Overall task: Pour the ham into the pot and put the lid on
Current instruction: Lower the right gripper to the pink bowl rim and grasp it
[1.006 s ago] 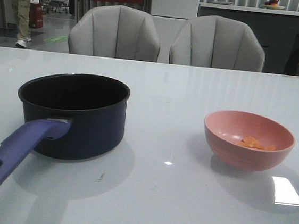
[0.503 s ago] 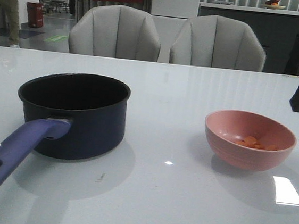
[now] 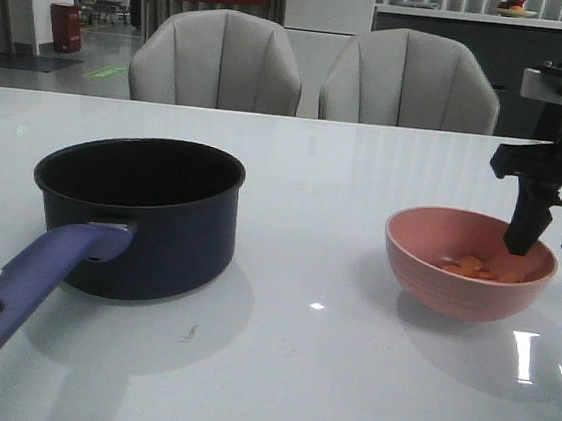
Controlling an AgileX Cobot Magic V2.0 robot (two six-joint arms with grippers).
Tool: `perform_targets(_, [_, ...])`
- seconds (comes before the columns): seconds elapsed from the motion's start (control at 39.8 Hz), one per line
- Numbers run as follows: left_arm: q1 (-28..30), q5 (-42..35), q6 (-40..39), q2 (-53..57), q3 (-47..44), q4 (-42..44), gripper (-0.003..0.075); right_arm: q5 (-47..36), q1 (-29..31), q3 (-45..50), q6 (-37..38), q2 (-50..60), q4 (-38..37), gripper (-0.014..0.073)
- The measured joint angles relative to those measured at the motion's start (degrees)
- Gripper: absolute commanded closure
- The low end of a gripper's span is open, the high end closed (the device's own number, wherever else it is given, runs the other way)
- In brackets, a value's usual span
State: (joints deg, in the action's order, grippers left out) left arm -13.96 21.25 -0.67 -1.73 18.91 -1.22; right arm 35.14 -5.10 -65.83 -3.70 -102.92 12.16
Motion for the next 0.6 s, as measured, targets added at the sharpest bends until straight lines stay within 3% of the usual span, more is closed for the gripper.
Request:
perform_targets(0.2, [0.0, 0.1, 0.0, 0.0, 0.0, 0.0, 0.0115, 0.6, 0.0, -1.3, 0.0, -3.1, 0.0, 0.0470])
perform_targets(0.6, [0.0, 0.1, 0.0, 0.0, 0.0, 0.0, 0.0115, 1.1, -0.1, -4.2, -0.1, -3.7, 0.6, 0.0458])
